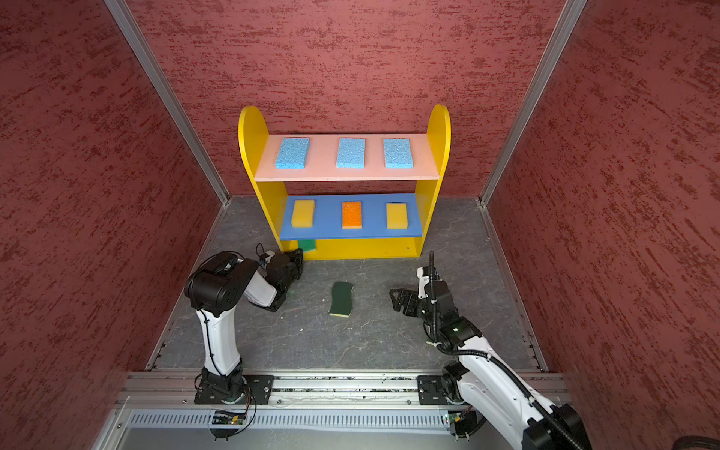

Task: Arrange cleaning sponges on a shelf
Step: Place the cleaning sponge on the shelf.

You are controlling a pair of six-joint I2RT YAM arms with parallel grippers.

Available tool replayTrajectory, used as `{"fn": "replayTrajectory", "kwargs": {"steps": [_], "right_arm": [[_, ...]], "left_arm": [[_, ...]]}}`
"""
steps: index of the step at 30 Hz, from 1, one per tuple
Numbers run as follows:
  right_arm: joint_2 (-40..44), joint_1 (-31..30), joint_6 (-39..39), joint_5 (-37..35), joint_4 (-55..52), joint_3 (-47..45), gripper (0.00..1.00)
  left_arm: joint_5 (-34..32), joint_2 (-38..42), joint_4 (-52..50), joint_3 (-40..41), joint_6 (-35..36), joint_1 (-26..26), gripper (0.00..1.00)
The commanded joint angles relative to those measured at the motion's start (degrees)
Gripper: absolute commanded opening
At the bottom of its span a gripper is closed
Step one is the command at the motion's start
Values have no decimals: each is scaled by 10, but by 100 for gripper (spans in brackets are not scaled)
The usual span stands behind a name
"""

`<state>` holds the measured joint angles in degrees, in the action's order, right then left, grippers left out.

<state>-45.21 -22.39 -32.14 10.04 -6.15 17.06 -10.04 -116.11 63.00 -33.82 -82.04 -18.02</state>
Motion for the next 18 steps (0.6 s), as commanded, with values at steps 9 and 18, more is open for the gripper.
{"fn": "replayTrajectory", "kwargs": {"steps": [9,18], "right_arm": [[7,4,-4,5,18,-2,94],[23,4,-9,4,14,-3,94]], "left_arm": [[34,19,-44,3,38,6,15],[62,20,-12,-1,36,10,14]]}}
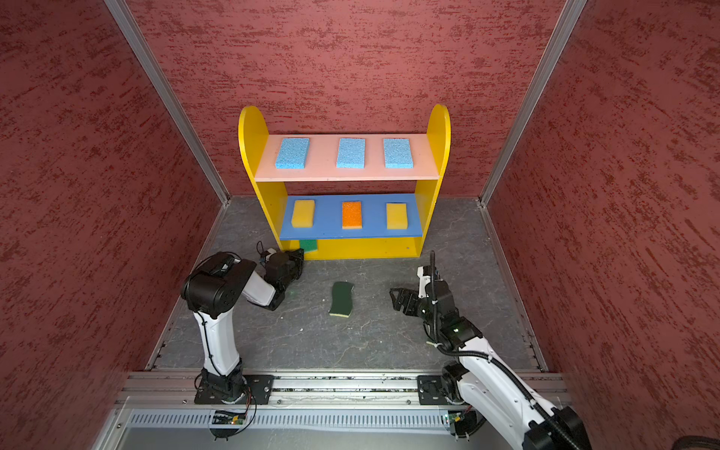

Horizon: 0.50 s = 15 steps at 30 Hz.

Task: Arrange cleaning sponges on a shelf
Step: Place the cleaning sponge on the shelf.

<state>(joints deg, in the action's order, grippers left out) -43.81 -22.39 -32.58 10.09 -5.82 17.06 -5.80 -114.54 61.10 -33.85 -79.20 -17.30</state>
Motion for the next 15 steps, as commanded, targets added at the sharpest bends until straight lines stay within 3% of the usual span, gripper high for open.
{"fn": "replayTrajectory", "kwargs": {"steps": [1,11,15], "right_arm": [[10,3,-6,4,9,-3,94],[21,3,-10,4,5,-9,94],[24,4,-12,5,5,-8,94]], "left_arm": [[20,5,6,-1,8,2,14],[24,9,7,15,7,15,17],[26,19,3,21,4,21,24]]}}
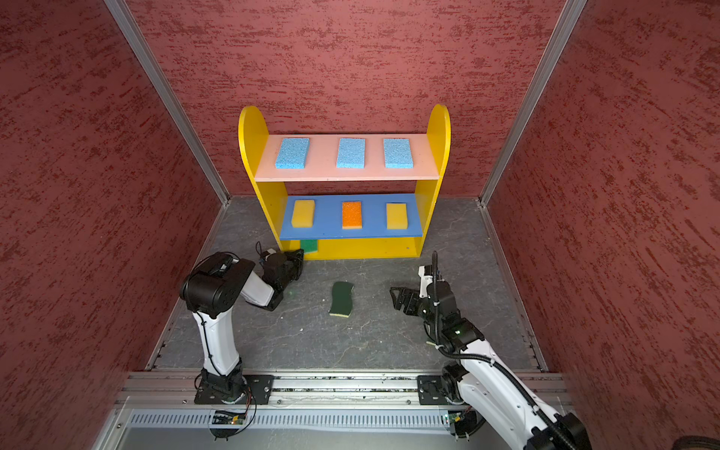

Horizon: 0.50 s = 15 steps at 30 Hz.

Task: Arrange cleaning sponges on a shelf
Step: Place the cleaning sponge on the shelf.

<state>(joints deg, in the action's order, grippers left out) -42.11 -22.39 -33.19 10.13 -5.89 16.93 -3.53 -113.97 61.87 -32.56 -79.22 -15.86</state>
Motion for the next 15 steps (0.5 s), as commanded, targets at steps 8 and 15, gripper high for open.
{"fn": "replayTrajectory", "kwargs": {"steps": [8,15], "right_arm": [[9,3,-11,5,9,-6,94],[12,3,-14,6,8,-8,94]], "left_arm": [[14,49,-42,-2,25,10,32],[21,63,-73,-4,25,12,38]]}}
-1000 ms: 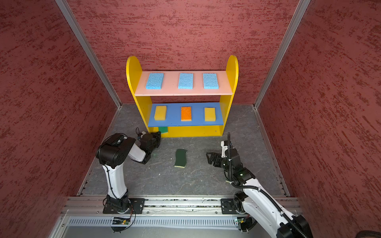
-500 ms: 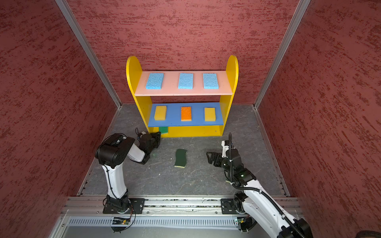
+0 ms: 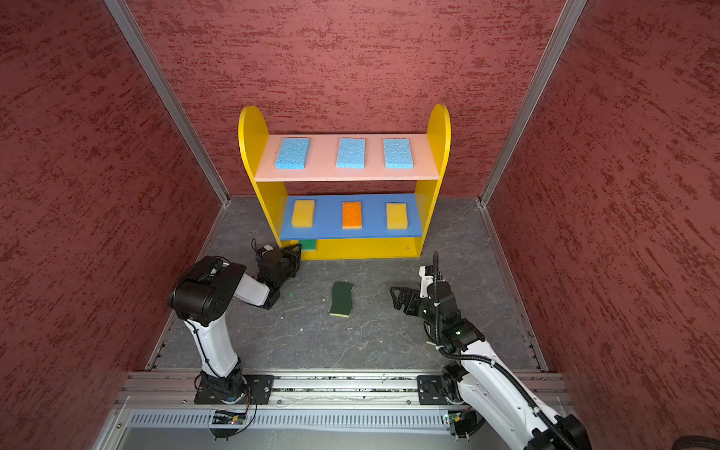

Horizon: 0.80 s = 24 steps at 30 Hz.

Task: Arrange cleaning sponges on a shelf
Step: Place the cleaning sponge on the shelf.

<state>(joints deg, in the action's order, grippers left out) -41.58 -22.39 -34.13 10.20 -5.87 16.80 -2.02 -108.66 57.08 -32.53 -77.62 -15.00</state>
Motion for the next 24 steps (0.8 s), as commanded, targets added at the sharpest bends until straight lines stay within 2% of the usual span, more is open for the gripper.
{"fn": "replayTrajectory", "kwargs": {"steps": [1,5,16,20,24], "right_arm": [[7,4,-5,6,8,-7,94],[7,3,-4,6,7,-8,94],[7,4,-6,6,5,-8,94],[5,4,-5,6,4,-5,94],[5,3,-5,8,4,-5,94]], "left_arm": [[6,10,-24,-2,8,4,39],[8,10,-40,0,-1,5,50],[7,26,-75,0,-1,6,51],[-1,49,-127,-3,4,8,59],[8,63,-164,-17,19,12,56]]}}
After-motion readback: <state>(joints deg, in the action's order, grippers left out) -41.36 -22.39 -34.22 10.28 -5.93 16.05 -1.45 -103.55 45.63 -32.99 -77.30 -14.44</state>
